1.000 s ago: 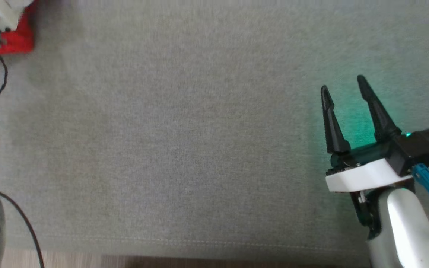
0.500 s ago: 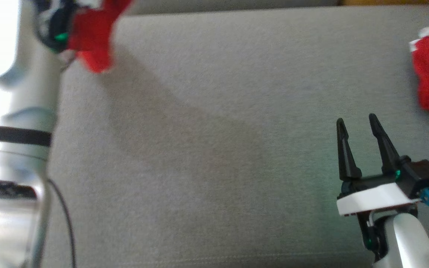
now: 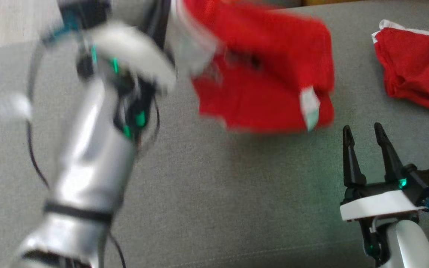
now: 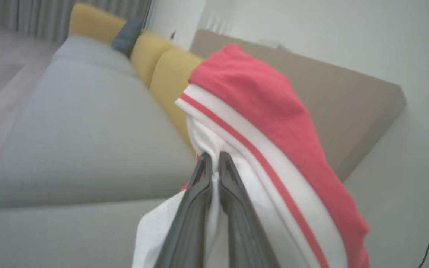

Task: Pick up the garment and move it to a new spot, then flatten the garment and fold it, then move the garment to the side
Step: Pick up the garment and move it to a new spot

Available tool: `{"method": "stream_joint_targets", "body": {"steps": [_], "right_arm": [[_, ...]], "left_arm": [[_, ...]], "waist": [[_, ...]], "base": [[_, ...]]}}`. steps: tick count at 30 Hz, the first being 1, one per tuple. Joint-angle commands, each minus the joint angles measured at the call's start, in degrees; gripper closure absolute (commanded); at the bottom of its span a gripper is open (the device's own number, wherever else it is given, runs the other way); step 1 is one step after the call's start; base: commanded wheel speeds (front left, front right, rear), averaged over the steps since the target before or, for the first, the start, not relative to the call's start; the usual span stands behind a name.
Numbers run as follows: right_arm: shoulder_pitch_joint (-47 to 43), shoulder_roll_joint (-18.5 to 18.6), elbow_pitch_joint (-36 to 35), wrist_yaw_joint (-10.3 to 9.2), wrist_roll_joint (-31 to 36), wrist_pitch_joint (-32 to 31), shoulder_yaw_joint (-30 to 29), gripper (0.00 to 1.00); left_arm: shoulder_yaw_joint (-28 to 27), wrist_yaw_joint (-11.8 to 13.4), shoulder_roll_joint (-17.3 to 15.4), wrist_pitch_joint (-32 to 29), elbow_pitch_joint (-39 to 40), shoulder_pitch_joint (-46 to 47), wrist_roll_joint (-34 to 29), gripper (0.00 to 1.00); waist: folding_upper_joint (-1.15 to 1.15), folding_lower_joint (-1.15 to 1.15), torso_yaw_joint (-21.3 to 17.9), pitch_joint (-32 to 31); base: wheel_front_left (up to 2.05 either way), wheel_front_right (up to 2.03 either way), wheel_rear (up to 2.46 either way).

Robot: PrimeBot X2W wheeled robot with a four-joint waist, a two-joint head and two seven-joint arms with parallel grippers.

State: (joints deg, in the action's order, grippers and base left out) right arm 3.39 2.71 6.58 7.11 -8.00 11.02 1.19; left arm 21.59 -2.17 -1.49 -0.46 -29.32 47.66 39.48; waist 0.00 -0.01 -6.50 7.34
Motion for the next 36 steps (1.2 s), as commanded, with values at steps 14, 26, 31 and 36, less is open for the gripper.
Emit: {"method": "stream_joint_targets", "body": {"steps": [14,26,31,36], "right_arm": [[4.05,0.17,0.11,0.37,-0.35,2.06,1.46,0.0],[4.39,0.17,1.17,0.37,0.01,2.09,1.27,0.0],[3.8,0.17,2.08,0.37,0.45,1.84,0.86,0.0],[2.57,0.17,2.68,0.37,0.68,1.6,0.24,0.0]], "left_arm": [[1.27,5.16,-1.41,12.33,-12.9,-14.72,3.5,1.0],[-0.06,4.02,-2.07,15.03,-16.01,-12.54,2.05,0.0],[-0.74,3.17,-3.36,15.41,-12.14,-14.36,-0.81,0.0],[-2.27,3.17,-4.67,15.44,-4.33,-20.6,-4.49,0.0]], "waist": [[0.0,0.01,0.43,3.82],[0.0,0.01,2.0,3.37],[0.0,0.01,3.2,1.07],[0.0,0.01,4.27,-1.45]], "base": [[0.0,0.0,0.0],[0.0,0.0,0.0],[0.0,0.0,0.0],[0.0,0.0,0.0]]}}
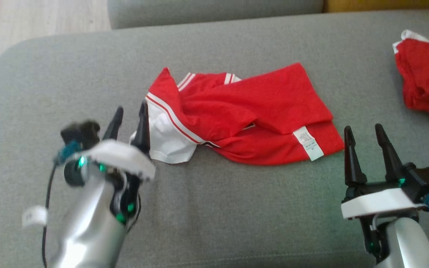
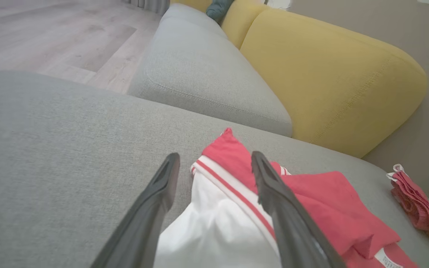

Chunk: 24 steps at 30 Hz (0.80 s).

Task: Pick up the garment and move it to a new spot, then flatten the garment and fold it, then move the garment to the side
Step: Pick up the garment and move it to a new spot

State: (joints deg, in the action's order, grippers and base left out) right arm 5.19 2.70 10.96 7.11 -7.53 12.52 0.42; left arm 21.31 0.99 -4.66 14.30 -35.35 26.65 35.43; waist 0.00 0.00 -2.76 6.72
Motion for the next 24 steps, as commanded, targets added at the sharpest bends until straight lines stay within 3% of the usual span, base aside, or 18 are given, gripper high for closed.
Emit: {"method": "stream_joint_targets", "body": {"steps": [1,12,24], "right_arm": [[0.48,0.18,-1.53,0.37,0.26,0.09,0.84,0.0],[-3.87,0.18,-0.61,0.37,0.66,0.41,-0.18,0.0],[-6.06,0.18,-0.38,0.37,-0.61,0.74,-0.41,0.0]], "left_arm": [[-2.36,0.1,-1.7,0.68,3.5,-1.22,-1.17,0.0],[-5.55,1.49,-2.43,0.69,20.06,-19.23,-8.37,0.0],[-6.44,2.46,-0.06,0.7,25.53,-27.51,-10.76,0.0]], "waist": [[0.0,0.0,0.73,-1.36],[0.0,0.0,2.64,-7.09],[0.0,0.0,2.84,-9.13]], "base": [[0.0,0.0,0.0],[0.0,0.0,0.0],[0.0,0.0,0.0]]}}
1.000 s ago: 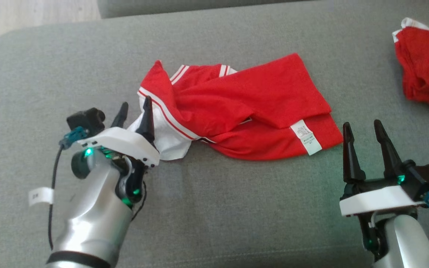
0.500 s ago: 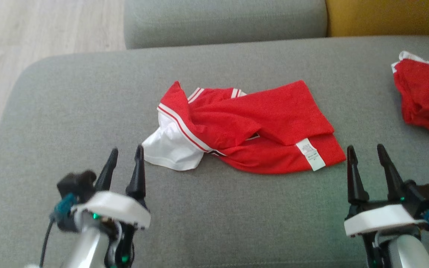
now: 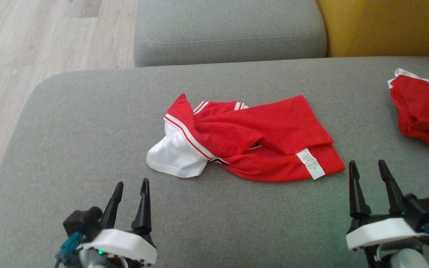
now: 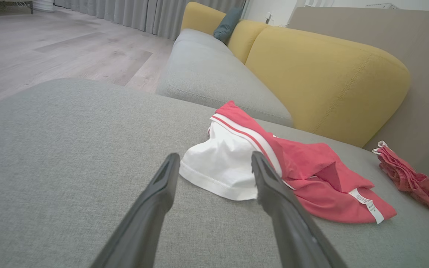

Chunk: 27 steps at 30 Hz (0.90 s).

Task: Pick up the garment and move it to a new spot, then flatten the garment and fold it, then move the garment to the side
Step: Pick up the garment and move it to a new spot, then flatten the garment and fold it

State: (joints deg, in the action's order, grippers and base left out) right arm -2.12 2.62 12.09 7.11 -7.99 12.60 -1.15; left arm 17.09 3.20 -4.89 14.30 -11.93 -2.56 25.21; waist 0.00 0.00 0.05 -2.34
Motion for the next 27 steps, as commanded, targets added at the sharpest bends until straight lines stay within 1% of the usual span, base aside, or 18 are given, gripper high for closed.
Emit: {"method": "stream_joint_targets", "body": {"steps": [1,20,27], "right_arm": [[1.26,0.26,-1.4,0.37,-0.12,0.67,1.22,0.0],[1.73,0.26,-0.66,0.37,-0.19,0.66,1.48,0.0],[2.16,0.26,-1.11,0.37,-0.1,0.6,1.78,0.0]], "left_arm": [[-2.16,0.21,0.27,0.7,2.07,1.57,-0.61,0.0],[-2.22,-0.29,0.85,0.7,1.15,1.77,-1.39,0.0],[-1.42,-0.76,-0.21,-0.82,-0.95,4.14,-1.96,0.0]], "waist": [[0.0,0.0,0.06,-0.16],[0.0,0.0,0.72,0.69],[0.0,0.0,0.63,2.32]], "base": [[0.0,0.0,0.0],[0.0,0.0,0.0],[0.0,0.0,0.0]]}}
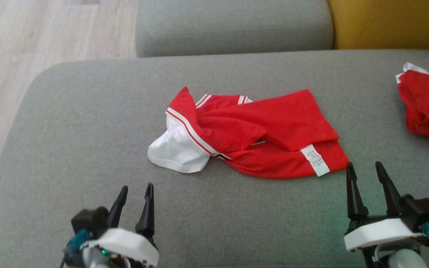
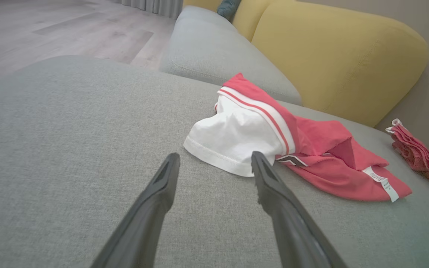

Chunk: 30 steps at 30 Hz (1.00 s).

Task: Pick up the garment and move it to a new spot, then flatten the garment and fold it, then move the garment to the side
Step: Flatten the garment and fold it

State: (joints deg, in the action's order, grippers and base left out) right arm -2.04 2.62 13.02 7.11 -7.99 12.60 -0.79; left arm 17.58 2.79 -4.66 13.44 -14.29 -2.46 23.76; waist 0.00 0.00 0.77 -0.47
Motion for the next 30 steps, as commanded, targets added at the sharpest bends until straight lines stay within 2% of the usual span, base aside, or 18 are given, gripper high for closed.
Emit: {"method": "stream_joint_targets", "body": {"steps": [1,7,18,30], "right_arm": [[2.31,0.26,-2.16,0.37,-0.06,0.57,1.51,0.0],[4.37,0.26,-2.94,0.37,0.28,0.51,2.21,0.0],[8.76,0.26,-3.11,0.37,0.37,1.02,3.34,0.0],[10.55,0.26,-2.05,0.37,-0.17,1.86,3.88,0.0]], "left_arm": [[-1.79,-0.39,-0.62,-0.42,0.9,4.77,-0.63,0.0],[-1.42,-0.89,-1.05,-2.17,-3.09,11.23,-1.08,0.0],[-2.89,0.02,-3.68,-5.39,-15.05,22.73,-1.63,0.0],[-1.65,-1.26,-4.17,-4.38,-21.29,27.4,-2.12,0.0]], "waist": [[0.0,0.0,-0.18,1.07],[0.0,0.0,-0.95,5.68],[0.0,0.0,-3.48,14.35],[0.0,0.0,-4.66,17.22]], "base": [[0.0,0.0,0.0],[0.0,0.0,0.0],[0.0,0.0,0.0],[0.0,0.0,0.0]]}}
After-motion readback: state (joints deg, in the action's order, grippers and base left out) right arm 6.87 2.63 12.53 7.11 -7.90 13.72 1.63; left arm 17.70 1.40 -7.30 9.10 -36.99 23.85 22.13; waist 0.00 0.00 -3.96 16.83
